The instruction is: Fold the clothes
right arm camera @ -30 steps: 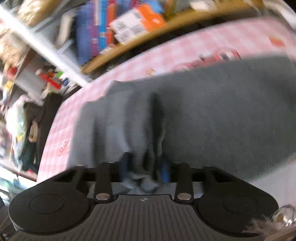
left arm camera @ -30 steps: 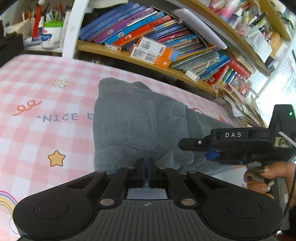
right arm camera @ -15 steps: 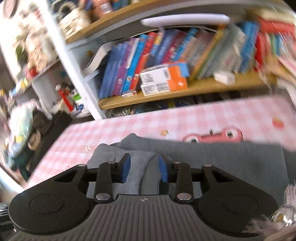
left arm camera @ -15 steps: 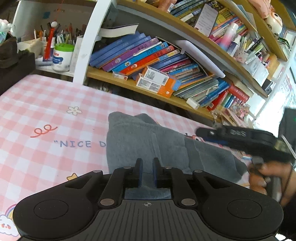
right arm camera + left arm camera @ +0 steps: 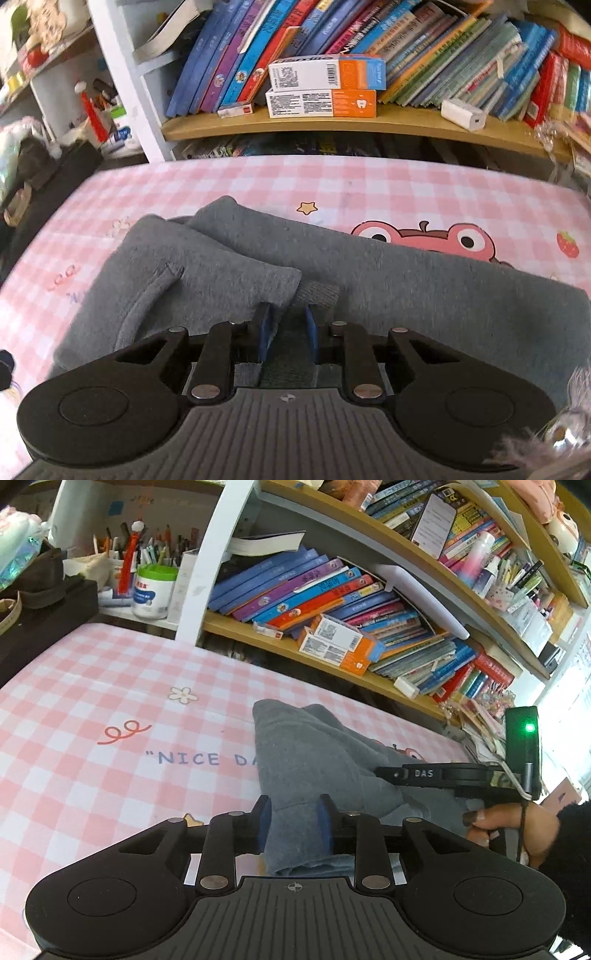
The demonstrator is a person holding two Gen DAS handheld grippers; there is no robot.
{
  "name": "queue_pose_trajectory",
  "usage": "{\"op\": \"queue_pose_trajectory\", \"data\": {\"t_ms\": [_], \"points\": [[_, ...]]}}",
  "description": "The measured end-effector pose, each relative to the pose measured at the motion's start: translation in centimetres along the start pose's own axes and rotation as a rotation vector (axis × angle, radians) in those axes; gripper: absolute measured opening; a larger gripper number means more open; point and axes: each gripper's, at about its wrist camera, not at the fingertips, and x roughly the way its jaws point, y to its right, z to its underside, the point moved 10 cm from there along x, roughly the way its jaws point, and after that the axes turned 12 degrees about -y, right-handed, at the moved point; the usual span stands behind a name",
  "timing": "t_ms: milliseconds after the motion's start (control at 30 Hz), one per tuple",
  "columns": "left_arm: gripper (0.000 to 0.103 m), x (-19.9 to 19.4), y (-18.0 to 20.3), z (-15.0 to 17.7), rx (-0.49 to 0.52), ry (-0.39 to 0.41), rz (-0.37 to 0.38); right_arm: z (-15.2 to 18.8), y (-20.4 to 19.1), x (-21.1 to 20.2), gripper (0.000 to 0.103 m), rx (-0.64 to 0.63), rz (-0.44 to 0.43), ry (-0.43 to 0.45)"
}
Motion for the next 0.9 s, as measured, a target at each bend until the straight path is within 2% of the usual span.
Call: {"op": "queue_pose_trajectory", "data": {"t_ms": [100,233,300,433,567,733,900], "points": [[0.043,0.1,0.5,-0.1,0.021,0.004,0.010,0.8,0.1,-2.0,0.023,0.033,-0.022,0.026],[0.047,0.8,1.0,0.0,0.037,-0.017,0.020,3.0,0.5,-4.6,0.024,0.059,-0.029,0.037],[0.049,1.2,1.3,0.1,0.046,-0.030,0.019,4.4,0.9,-5.7,0.030,0.081,-0.030,0.037],[0.065,1.9,1.9,0.1,0.076,-0.049,0.012,7.5,1.9,-7.3,0.037,0.144,-0.009,0.036],[0.071,2.4,2.8,0.3,0.125,-0.073,0.006,10.4,2.9,-8.0,0.056,0.248,0.002,0.029],[0.078,2.7,3.7,0.7,0.187,-0.095,0.011,11.4,3.2,-8.4,0.063,0.295,0.032,0.027],[0.080,2.4,3.8,0.8,0.222,-0.096,0.020,11.7,2.8,-9.0,0.073,0.305,0.060,0.042]]}}
